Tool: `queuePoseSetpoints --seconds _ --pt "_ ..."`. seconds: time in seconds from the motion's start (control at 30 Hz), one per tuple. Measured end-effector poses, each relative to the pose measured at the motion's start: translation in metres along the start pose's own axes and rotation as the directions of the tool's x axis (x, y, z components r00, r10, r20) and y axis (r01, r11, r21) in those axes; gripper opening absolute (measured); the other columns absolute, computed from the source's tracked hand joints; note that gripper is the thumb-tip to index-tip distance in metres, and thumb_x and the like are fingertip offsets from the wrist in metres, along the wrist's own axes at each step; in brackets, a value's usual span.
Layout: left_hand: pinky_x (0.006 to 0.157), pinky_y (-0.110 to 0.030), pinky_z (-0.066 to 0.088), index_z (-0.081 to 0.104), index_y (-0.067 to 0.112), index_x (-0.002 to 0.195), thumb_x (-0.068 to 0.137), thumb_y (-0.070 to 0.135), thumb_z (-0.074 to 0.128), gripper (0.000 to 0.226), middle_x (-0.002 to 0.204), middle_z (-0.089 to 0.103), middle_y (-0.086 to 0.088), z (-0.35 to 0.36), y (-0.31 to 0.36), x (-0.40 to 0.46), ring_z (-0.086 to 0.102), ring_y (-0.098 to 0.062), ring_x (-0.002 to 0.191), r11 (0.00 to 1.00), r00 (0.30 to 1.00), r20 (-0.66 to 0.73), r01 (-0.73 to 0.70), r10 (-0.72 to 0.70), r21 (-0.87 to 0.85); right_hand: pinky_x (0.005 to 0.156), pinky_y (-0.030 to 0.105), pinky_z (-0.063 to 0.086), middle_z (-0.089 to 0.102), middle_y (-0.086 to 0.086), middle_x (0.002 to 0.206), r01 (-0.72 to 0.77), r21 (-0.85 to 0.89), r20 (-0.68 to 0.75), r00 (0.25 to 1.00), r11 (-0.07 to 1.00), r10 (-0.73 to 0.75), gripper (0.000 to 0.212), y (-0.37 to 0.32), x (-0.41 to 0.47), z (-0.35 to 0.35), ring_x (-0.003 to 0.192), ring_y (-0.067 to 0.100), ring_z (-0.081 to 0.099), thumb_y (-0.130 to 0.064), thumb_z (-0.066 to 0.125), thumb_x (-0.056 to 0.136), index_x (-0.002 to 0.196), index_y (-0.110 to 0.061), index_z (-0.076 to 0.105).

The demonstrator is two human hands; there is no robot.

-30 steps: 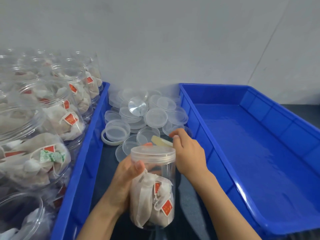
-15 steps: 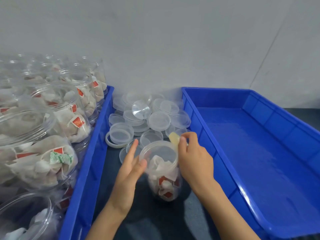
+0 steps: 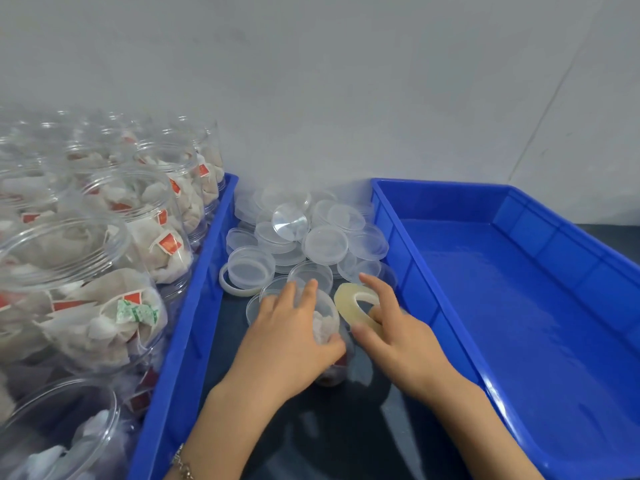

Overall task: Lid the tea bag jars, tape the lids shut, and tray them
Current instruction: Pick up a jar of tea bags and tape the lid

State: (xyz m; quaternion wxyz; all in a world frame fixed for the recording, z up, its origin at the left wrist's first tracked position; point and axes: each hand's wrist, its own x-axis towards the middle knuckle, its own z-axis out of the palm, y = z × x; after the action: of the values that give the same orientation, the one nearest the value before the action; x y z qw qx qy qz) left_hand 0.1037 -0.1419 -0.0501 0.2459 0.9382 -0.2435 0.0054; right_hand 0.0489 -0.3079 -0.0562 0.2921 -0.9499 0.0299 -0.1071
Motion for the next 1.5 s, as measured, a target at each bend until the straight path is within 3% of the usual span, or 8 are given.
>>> queuePoseSetpoints --seconds 0.17,0.37,0.47,0.6,0.73,0.83,1.1,1.5 --pt "0.105 -0.025 0.021 0.015 0.035 0.148 0.070 0.056 0.055 0.090 0.147 0.020 0.016 -0.003 -0.003 0.004 0.013 -0.010 0.132 0.999 0.998 0.059 -0.015 0.017 -0.033 0.065 0.020 0.036 0.047 -0.038 0.092 0.064 -0.178 -0.007 0.998 0.982 -0.067 0.050 0.007 -0.012 -0.003 0.078 -0.001 0.051 -0.054 0.040 0.087 0.131 -0.053 0.016" --pt "0.104 -0.035 0.030 0.028 0.031 0.140 0.070 0.056 0.051 0.078 0.140 0.030 0.010 0.003 0.002 0.007 0.024 -0.020 0.127 0.995 0.997 0.078 -0.028 0.021 0.097 0.077 0.029 0.047 0.058 -0.019 0.120 0.059 -0.294 -0.072 0.994 0.954 -0.084 0.049 0.010 -0.007 0.011 0.106 0.006 0.056 -0.060 0.035 0.090 0.136 -0.049 0.025" --pt "0.098 -0.037 0.029 0.027 0.028 0.133 0.071 0.063 0.032 0.071 0.136 0.033 0.005 0.014 0.009 0.005 0.029 -0.022 0.123 0.970 0.999 -0.019 -0.025 0.030 0.241 0.065 0.029 0.047 0.062 -0.013 0.105 0.076 -0.362 -0.099 0.988 0.929 -0.120 0.044 0.008 -0.002 0.015 0.091 0.010 0.059 -0.057 0.035 0.092 0.135 -0.047 0.033" --pt "0.094 -0.036 0.032 0.023 0.030 0.138 0.070 0.079 0.022 0.085 0.140 0.030 0.003 0.021 0.006 0.005 0.030 -0.022 0.123 0.955 0.997 -0.082 0.018 0.007 0.296 0.033 0.023 0.023 0.048 -0.004 0.056 0.153 -0.469 -0.191 0.944 0.870 -0.270 0.034 0.007 0.000 0.016 0.039 0.014 0.044 -0.042 0.051 0.086 0.114 -0.031 0.067" --pt "0.094 -0.038 0.034 0.024 0.028 0.139 0.082 0.068 0.032 0.071 0.139 0.033 -0.001 0.026 0.007 0.007 0.032 -0.026 0.121 0.942 0.995 -0.098 0.017 0.017 0.334 0.037 0.015 0.004 0.035 -0.005 0.053 0.199 -0.493 -0.229 0.910 0.847 -0.347 0.036 0.014 0.000 0.021 0.038 0.011 0.028 -0.041 0.044 0.088 0.112 -0.030 0.068" --pt "0.088 -0.039 0.037 0.033 0.028 0.136 0.082 0.063 0.036 0.065 0.132 0.041 0.000 0.027 0.012 0.006 0.039 -0.026 0.115 0.944 0.987 -0.161 0.074 -0.023 0.321 0.034 0.017 0.017 0.043 -0.005 0.050 0.171 -0.446 -0.258 0.915 0.879 -0.310 0.037 0.012 0.004 0.028 0.035 0.012 0.036 -0.040 0.040 0.089 0.105 -0.030 0.071" --pt "0.078 -0.038 0.043 0.057 0.023 0.124 0.076 0.052 0.054 0.057 0.118 0.058 -0.002 0.025 0.020 0.008 0.049 -0.028 0.109 0.964 0.948 -0.279 0.207 -0.155 0.166 0.062 0.028 0.046 0.065 -0.012 0.100 0.018 -0.356 -0.150 0.986 0.934 -0.076 0.036 0.015 0.022 0.041 0.091 0.009 0.060 -0.048 0.029 0.097 0.129 -0.051 0.044" --pt "0.079 -0.036 0.043 0.058 0.025 0.124 0.080 0.056 0.050 0.054 0.116 0.058 0.002 0.013 0.010 0.009 0.046 -0.027 0.110 0.956 0.904 -0.353 0.285 -0.243 0.072 0.079 0.032 0.047 0.062 -0.013 0.115 -0.057 -0.283 -0.119 0.993 0.958 0.024 0.036 -0.008 0.043 0.051 0.103 0.012 0.059 -0.045 0.028 0.098 0.132 -0.046 0.041"
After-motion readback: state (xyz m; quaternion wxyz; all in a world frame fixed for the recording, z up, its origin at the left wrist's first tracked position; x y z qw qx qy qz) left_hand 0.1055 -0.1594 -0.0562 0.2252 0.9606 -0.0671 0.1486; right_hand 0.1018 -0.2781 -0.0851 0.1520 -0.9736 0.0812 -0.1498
